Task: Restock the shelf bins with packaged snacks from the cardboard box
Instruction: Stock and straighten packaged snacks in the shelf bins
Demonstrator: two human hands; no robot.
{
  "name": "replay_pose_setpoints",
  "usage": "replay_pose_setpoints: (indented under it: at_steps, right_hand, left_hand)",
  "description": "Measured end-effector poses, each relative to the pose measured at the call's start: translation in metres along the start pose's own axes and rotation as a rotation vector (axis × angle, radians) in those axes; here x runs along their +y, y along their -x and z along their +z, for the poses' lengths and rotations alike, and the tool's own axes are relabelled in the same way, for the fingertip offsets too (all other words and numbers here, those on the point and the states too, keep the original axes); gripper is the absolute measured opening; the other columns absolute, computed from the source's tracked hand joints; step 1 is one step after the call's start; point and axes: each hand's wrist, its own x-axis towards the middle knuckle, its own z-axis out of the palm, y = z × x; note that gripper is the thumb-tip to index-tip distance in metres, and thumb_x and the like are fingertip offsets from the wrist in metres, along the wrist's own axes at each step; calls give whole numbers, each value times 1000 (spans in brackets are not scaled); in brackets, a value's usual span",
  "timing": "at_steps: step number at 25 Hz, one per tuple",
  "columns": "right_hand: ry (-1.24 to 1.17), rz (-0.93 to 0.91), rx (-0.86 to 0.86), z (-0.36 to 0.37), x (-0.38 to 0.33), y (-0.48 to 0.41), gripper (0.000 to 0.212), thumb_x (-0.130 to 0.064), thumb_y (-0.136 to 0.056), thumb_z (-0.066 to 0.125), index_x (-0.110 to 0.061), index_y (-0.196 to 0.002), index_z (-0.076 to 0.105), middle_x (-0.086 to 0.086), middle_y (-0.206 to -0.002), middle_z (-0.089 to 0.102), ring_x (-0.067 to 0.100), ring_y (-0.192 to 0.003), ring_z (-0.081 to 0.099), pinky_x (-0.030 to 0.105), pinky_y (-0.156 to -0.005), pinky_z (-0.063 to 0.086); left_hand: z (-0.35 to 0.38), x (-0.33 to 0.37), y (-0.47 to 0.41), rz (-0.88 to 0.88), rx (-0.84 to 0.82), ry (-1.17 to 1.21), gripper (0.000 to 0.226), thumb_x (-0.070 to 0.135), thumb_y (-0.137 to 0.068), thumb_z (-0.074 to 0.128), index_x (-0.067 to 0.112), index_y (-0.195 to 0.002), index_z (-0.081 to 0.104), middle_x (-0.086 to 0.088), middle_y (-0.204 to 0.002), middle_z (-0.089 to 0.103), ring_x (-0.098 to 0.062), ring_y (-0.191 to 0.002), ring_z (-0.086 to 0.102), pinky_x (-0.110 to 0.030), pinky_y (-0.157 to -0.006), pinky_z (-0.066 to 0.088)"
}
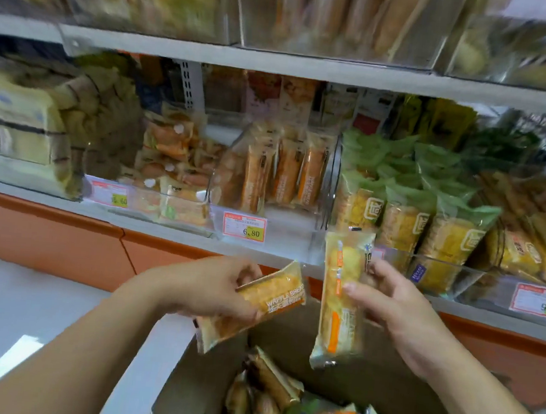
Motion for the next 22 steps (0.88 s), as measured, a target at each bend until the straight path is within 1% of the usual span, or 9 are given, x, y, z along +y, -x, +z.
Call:
replay_pose_setpoints:
  at_steps: [2,4,7,10,12,14,17,20,22]
  right_hand:
    - [-22,-143,23,13,-45,-28,33,-24,-75,71,-29,-106,61,-5,-102,73,13,-100,68,40,-96,50]
    - [-33,-246,105,28,-78,-70,29,-15,-82,71,-19,-109,61,1,-104,71,18,-100,67,36,-89,54]
    - [36,-275,244,48,-102,-143,38,-25,-82,75,-20,-116,59,-1,-109,69,17,-99,68,33,-83,56]
    - [271,-146,301,63,-87,-214,44,-26,-84,73,-15,-122,53,2,-112,65,22,-101,63,43,-91,53]
    - [467,38,321,74,-59,-249,61,-28,-84,71,-5,-134,44,11,-120,59,26,-105,59,42,-91,53]
    - [466,139,354,79,-30,-273,80,-33,-80,73,-6,-144,35,13,-132,57,28,-110,61,44,-91,54]
    - [450,156,444,79,-16,-288,71,-35,-81,71,-11,-141,41,9,-124,62,26,-93,65,43,-81,58]
    - [505,186,466,80,-16,-290,70,-37,-84,70,-14,-143,40,9,-127,61,20,-75,62,37,-68,59]
    - [519,199,434,80,-16,-287,65,-37,-86,69,-11,-140,45,11,-122,62,25,-85,64,40,-76,59]
  left_hand:
    - [-28,-6,7,36,153,27,44,44,-79,75,40,-117,53,14,-112,59,-7,-99,60,-33,-85,56]
    - [-46,-15,5,85,292,74,41,44,-77,77,43,-114,60,16,-108,62,-5,-95,63,-34,-84,57]
    - [-63,-33,0,86,410,174,40,42,-78,77,43,-116,65,21,-105,63,-2,-95,64,-33,-84,58]
    - [-75,-49,-2,82,458,205,39,40,-77,78,42,-115,67,20,-102,64,-3,-91,63,-35,-84,58]
    - [-83,-55,-2,75,528,222,39,43,-76,78,46,-113,65,21,-100,64,-3,-89,64,-37,-83,58]
    - [-89,-59,-2,97,593,275,40,45,-74,79,46,-111,64,20,-101,64,-3,-90,64,-37,-83,58]
    - [-93,-61,-3,138,601,350,42,46,-73,79,46,-112,63,19,-103,63,-3,-90,65,-35,-79,59]
    - [-93,-59,-6,140,576,333,41,47,-74,78,48,-111,61,20,-102,63,-4,-90,65,-35,-77,59]
    - [-92,-56,-9,129,565,331,40,45,-74,79,49,-110,62,19,-100,64,-5,-89,65,-35,-76,60]
